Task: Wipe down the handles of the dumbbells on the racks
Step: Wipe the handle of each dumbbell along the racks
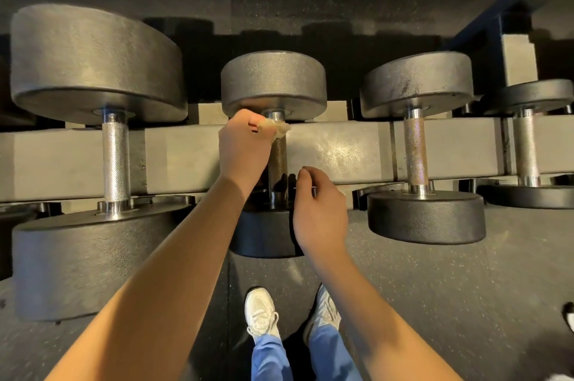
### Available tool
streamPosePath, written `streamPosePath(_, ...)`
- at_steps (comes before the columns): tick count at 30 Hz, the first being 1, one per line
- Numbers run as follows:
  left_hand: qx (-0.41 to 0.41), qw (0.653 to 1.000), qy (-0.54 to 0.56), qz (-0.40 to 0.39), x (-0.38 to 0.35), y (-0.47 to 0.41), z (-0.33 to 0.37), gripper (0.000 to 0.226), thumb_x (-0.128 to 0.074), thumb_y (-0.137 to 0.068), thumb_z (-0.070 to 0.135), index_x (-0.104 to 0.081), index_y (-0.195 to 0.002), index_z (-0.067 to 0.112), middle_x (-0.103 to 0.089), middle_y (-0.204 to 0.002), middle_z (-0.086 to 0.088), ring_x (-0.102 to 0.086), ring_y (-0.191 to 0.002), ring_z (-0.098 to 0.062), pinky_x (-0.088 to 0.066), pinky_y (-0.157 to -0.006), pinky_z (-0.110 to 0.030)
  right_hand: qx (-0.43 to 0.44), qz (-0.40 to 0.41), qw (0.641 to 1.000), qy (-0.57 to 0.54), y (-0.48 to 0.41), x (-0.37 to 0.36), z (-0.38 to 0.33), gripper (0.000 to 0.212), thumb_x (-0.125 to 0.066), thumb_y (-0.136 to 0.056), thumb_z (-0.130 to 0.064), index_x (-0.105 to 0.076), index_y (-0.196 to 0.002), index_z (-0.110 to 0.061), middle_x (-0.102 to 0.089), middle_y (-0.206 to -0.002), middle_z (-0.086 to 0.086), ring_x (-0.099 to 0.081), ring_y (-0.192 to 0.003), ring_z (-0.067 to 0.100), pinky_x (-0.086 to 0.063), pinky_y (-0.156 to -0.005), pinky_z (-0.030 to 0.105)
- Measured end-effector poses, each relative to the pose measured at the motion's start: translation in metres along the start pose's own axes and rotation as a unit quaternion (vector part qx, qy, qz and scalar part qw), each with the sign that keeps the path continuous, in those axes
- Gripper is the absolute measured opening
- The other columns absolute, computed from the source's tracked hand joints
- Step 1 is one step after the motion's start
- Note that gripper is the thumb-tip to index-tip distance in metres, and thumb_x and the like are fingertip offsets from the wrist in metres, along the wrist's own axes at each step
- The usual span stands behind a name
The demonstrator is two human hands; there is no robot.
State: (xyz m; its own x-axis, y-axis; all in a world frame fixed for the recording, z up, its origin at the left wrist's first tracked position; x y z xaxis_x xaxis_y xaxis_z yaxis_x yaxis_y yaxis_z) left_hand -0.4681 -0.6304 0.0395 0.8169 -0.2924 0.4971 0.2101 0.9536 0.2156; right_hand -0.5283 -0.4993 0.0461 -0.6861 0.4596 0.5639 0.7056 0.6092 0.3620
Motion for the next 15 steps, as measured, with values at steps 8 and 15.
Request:
streamPosePath(8,0.050,0.988,-0.083,-0.120,0.013,0.034,-0.018,0.009,-0.070,-0.085,0.022,-0.062,-0.088,0.018,-0.062,-0.087,0.003,-0.054,-0.073,-0.004,-0.039,-0.057,-0.013,-0.002,0.003,1.000,-0.006,0.000,0.001,-0.001,0.032,-0.040,-0.098,-0.034,-0.064,-0.116,-0.021,-0.068,-0.101,-0.001,-0.060,-0.093,0.014,-0.041,-0.073,0.027)
streamPosePath(15,0.014,0.999,-0.009,-0.039,0.012,0.020,-0.001,0.010,-0.068,-0.087,0.023,-0.063,-0.086,0.015,-0.055,-0.078,0.012,-0.052,-0.071,0.000,-0.039,-0.056,-0.002,-0.006,0.003,1.000,-0.025,0.002,0.002,-0.002,0.031,-0.041,-0.098,-0.032,-0.064,-0.114,-0.021,-0.067,-0.100,-0.002,-0.060,-0.093,0.013,-0.044,-0.077,0.028)
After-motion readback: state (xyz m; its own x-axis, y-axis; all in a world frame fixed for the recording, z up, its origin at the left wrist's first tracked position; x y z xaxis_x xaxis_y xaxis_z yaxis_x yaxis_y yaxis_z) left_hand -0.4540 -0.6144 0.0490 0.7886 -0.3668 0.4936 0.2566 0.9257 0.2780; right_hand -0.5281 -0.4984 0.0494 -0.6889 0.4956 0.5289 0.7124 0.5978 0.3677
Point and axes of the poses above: each hand's wrist, its own y-axis away from the middle knuckle, its own x-axis out of the back of the hand, z = x × y, the point moved 2 cm from there along -y, towards the middle knuckle
